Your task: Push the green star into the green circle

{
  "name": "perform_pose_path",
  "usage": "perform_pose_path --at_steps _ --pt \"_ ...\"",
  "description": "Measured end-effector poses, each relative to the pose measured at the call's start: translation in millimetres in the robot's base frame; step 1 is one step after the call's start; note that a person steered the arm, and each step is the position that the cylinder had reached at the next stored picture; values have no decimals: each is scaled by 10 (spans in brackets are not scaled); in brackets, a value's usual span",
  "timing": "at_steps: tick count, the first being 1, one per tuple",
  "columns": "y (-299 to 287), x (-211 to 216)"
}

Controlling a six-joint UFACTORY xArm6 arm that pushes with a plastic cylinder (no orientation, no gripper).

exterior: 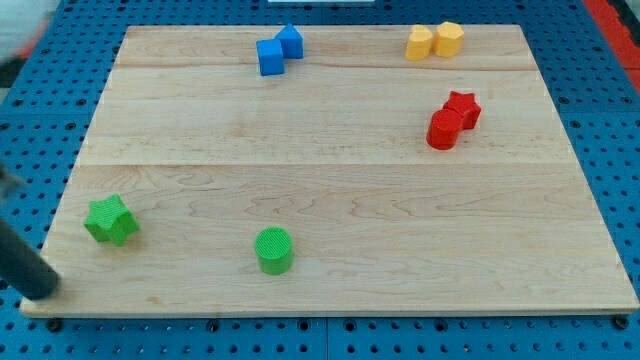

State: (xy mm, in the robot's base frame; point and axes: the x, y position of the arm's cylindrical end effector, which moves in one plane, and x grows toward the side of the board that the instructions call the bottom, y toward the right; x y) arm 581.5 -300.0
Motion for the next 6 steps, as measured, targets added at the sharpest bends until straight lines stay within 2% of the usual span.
perform_pose_path --at_steps 1,2,3,5,6 --pt "-43 -283" --pt "627 -585" --pt "1339 -643" --pt "1582 -1103" --pt "2212 -552"
